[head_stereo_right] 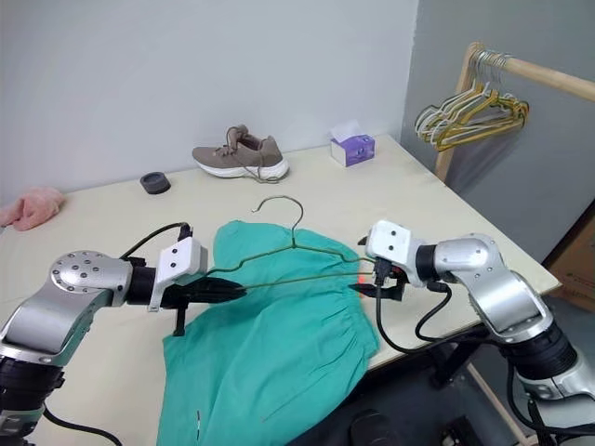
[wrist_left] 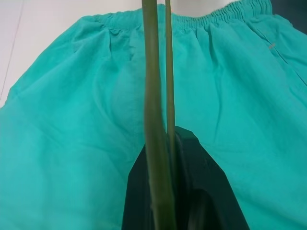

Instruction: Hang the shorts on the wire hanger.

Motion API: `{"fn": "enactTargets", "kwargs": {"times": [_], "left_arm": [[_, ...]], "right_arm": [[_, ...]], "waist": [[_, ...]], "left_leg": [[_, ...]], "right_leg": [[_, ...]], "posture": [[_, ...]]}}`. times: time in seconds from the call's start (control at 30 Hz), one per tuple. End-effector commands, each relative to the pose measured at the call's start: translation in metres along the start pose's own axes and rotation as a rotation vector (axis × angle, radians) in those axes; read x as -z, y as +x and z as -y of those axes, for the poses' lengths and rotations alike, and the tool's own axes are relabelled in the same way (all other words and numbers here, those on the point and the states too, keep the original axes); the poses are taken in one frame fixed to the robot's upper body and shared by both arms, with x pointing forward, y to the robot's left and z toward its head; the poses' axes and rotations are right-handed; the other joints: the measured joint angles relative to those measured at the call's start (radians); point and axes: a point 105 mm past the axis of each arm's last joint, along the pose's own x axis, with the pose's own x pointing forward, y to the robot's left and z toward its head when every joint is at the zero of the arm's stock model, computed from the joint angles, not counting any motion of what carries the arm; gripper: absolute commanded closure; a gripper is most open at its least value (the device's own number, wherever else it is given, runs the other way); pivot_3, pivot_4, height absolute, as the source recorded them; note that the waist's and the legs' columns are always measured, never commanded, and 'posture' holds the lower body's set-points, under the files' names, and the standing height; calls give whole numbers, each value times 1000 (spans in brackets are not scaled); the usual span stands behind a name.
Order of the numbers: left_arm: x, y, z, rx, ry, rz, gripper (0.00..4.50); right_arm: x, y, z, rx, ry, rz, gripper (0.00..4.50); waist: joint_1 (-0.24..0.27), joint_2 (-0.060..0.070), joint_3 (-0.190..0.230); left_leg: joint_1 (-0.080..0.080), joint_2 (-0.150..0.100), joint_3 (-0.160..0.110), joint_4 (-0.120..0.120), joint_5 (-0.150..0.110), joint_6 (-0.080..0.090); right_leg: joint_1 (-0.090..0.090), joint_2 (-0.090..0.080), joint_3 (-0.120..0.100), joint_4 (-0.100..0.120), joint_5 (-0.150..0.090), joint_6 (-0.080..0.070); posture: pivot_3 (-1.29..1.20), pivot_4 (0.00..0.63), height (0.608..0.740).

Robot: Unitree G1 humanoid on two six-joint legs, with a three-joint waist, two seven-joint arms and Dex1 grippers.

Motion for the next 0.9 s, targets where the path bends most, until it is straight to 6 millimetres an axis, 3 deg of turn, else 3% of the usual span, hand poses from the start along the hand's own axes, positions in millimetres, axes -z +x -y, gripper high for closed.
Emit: {"fn": "enactTargets", "kwargs": {"times": [0.03,0.1,0.2,0.53,0.57,0.73,0.9], "left_arm": [[-10,-2,-1,3,71,-6,4500],[-10,-2,0,13,85,-12,4500],[-10,-1,1,18,86,-11,4500],[-7,0,6,34,67,4,4500],[-7,1,6,34,65,8,4500],[-6,3,7,35,4,37,4500],[-1,0,7,16,-55,75,3146]], "right_arm": [[-7,8,-3,-62,2,-28,34],[-4,16,-5,-86,15,-51,34],[1,23,-9,-135,45,-87,657],[13,30,-13,-176,105,-121,4271],[14,30,-13,-177,104,-122,4462],[14,29,-14,-176,108,-122,4462],[19,22,-15,-168,129,-129,4500]], "waist": [[-2,0,0],[-4,0,0],[-5,0,0],[-4,0,0],[-5,0,0],[-4,0,-1],[-5,0,-1]], "left_leg": [[-1,0,0,0,0,0],[-3,0,-1,0,0,0],[-5,0,-1,0,0,0],[-6,-1,-1,0,0,0],[-6,-1,-1,0,0,0],[-6,-1,-1,1,0,0],[-6,-1,-1,0,0,0]], "right_leg": [[-1,0,0,0,0,0],[-2,0,-1,0,0,0],[-5,-1,-1,0,0,0],[-6,-1,-1,1,1,-1],[-6,-1,-1,1,1,-1],[-6,-1,-2,1,0,0],[-6,-1,-2,1,0,0]], "posture": [[-321,0,740],[-320,0,740],[-318,0,740],[-303,0,740],[-304,0,740],[-306,0,740],[-310,0,740]]}}
